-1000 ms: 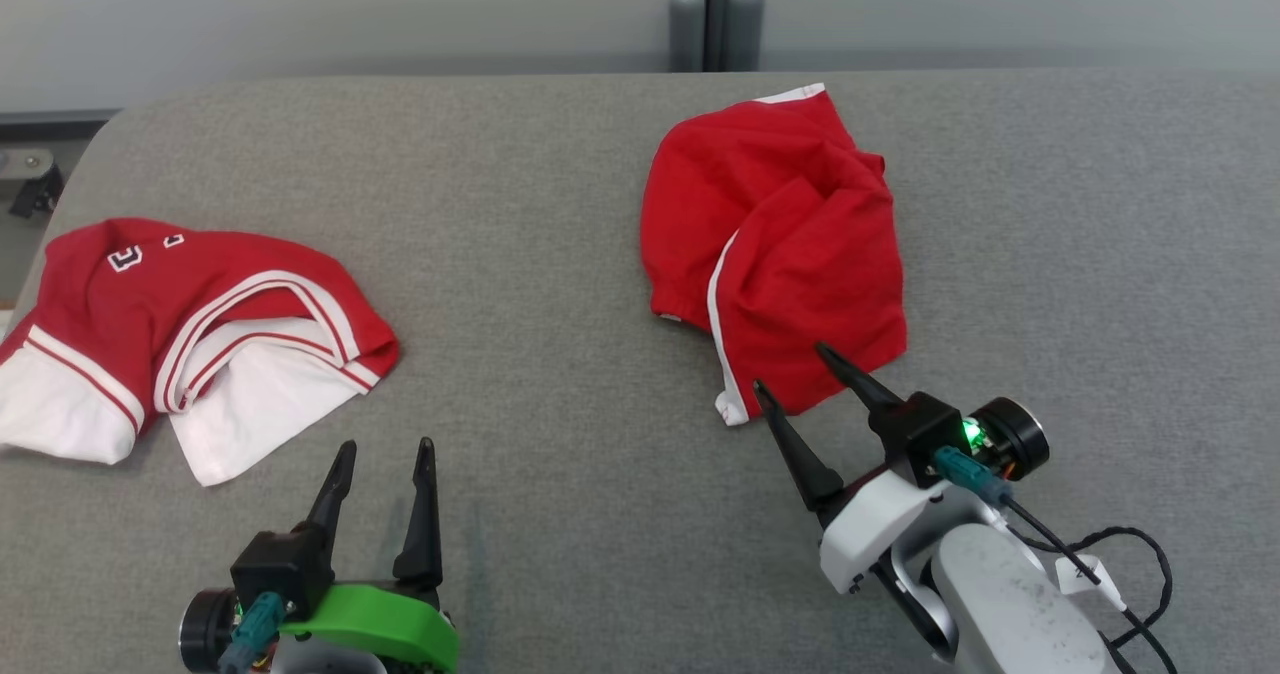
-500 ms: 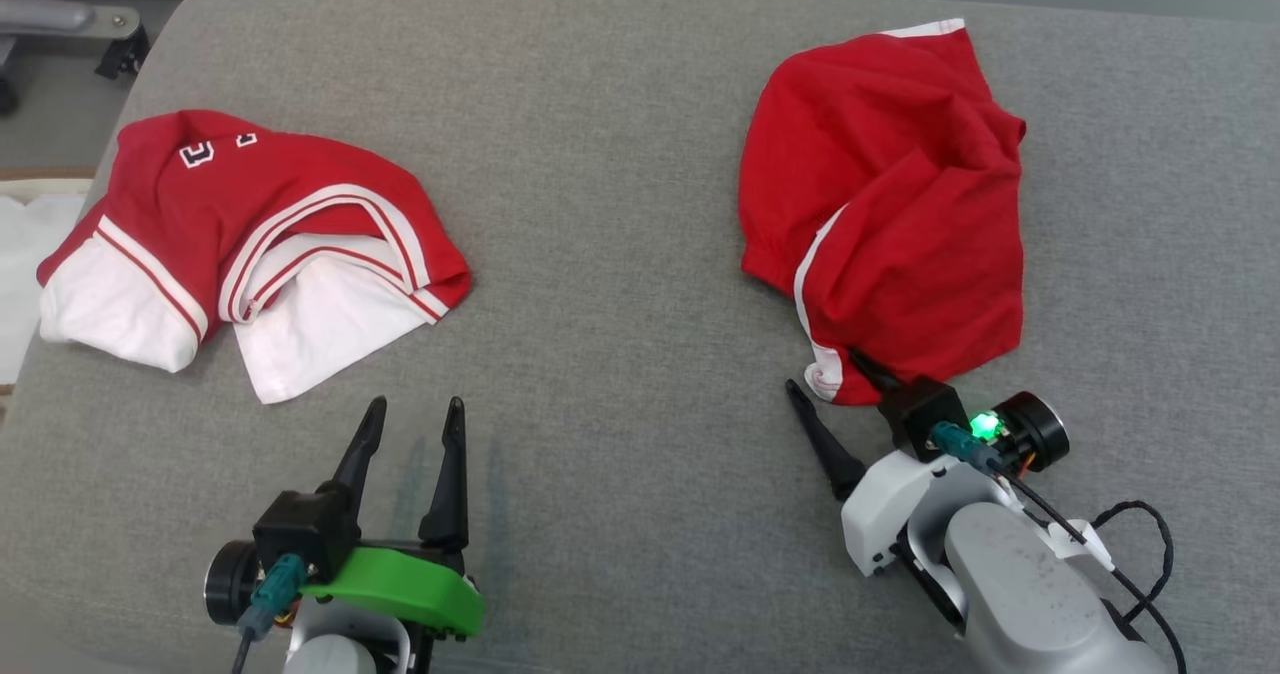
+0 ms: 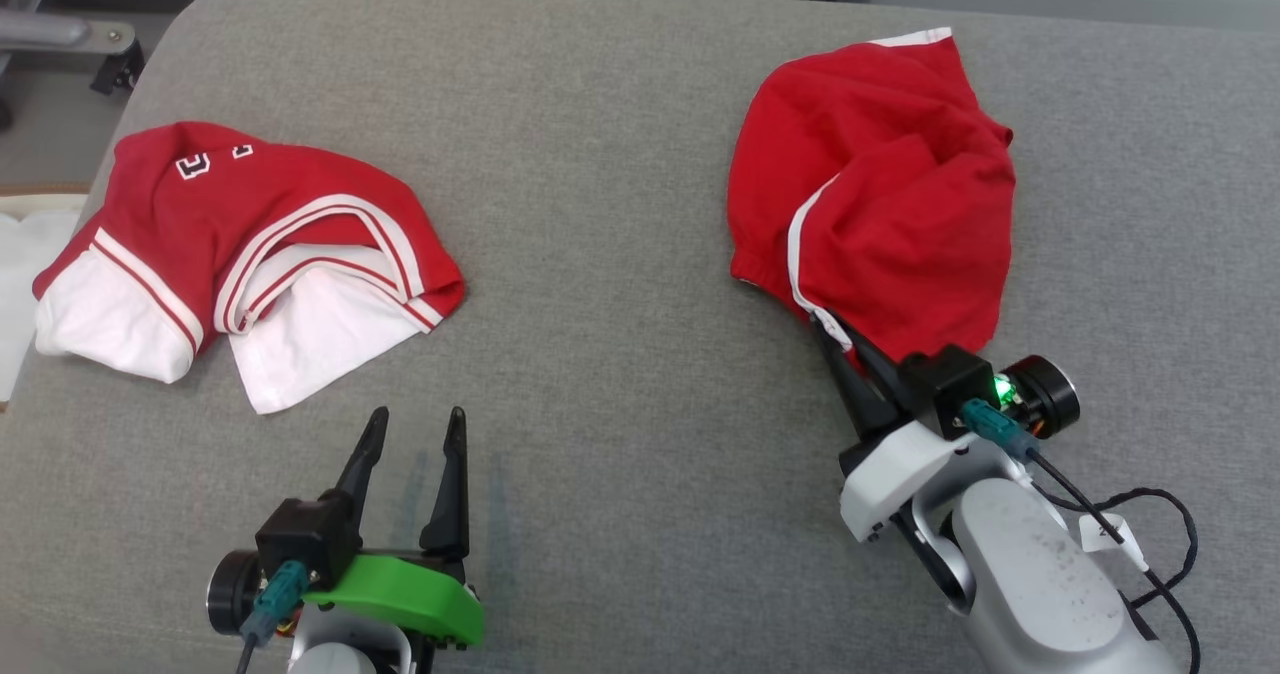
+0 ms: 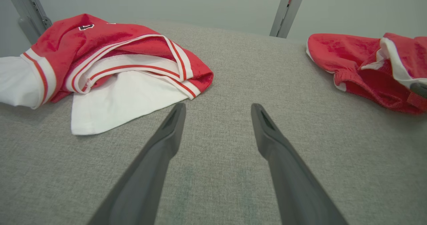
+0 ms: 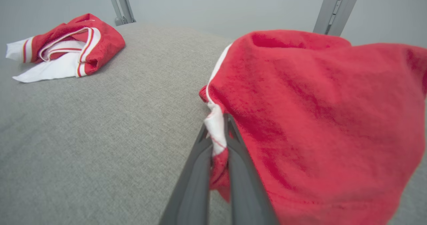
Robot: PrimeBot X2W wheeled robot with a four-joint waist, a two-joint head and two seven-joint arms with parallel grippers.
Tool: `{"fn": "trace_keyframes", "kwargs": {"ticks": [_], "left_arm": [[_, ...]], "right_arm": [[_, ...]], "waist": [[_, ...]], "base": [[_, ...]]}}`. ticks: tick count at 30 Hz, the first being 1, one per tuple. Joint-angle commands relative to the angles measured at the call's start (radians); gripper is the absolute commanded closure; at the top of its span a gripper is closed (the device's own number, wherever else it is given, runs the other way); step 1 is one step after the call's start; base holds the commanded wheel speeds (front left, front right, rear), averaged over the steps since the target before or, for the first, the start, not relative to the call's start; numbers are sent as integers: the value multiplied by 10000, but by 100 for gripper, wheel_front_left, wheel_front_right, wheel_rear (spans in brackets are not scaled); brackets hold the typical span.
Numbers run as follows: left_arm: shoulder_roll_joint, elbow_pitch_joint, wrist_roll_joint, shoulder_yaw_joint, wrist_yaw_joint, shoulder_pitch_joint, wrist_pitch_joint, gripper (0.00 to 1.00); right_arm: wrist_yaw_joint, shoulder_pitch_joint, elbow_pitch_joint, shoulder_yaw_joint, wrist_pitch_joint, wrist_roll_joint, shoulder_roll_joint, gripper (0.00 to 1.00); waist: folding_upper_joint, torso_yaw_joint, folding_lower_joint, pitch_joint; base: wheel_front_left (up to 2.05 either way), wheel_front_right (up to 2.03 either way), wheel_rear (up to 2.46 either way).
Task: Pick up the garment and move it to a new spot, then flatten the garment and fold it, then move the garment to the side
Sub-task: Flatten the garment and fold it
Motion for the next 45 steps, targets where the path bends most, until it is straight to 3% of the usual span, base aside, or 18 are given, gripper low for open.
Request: {"fn": "trace_keyframes", "kwargs": {"ticks": [1,7,14,17,21,31,38,40,43,45], "left_arm": [[27,-8,-71,5,-34,162,-7,0],[28,15,-48,-123,-34,257,-7,0],[28,78,-7,-161,-33,319,-7,0],[28,117,-8,-157,-33,410,-7,0],[26,108,53,-131,-33,523,-7,0],[26,-58,121,-278,-32,293,-5,0],[28,-43,123,-417,-32,159,-7,0],[28,-16,141,-411,-32,131,-7,0],[28,7,176,-407,-32,88,-7,0],[28,5,173,-450,-32,88,-7,0]], "right_arm": [[-3,52,-286,123,-3,12,-25,100],[-3,-1137,-1567,891,-3,170,-326,100],[-5,-3697,-2239,2148,-3,801,-385,100],[-5,-4706,-2313,2286,-1,1101,-309,100],[-5,-5088,-1946,1689,-1,1213,-283,100],[-7,-2600,-231,-470,-3,691,-1200,100],[-7,-355,330,-1039,-3,446,-1808,98],[-7,71,381,-1066,-3,367,-2000,92],[-7,474,360,-1125,-3,221,-2195,67],[-7,670,380,-1205,-3,89,-2309,64]], "waist": [[0,-201,0,-245],[0,-380,0,-547],[0,-342,0,-785],[0,-313,0,-911],[0,-318,0,-989],[0,-585,0,-792],[0,-856,0,-776],[0,-947,0,-792],[0,-1085,0,-812],[0,-1151,0,-821]], "base": [[0,0,0],[0,0,0],[0,0,0],[0,0,0],[0,0,0],[0,0,0],[0,0,0],[0,0,0],[0,0,0],[0,0,0]]}}
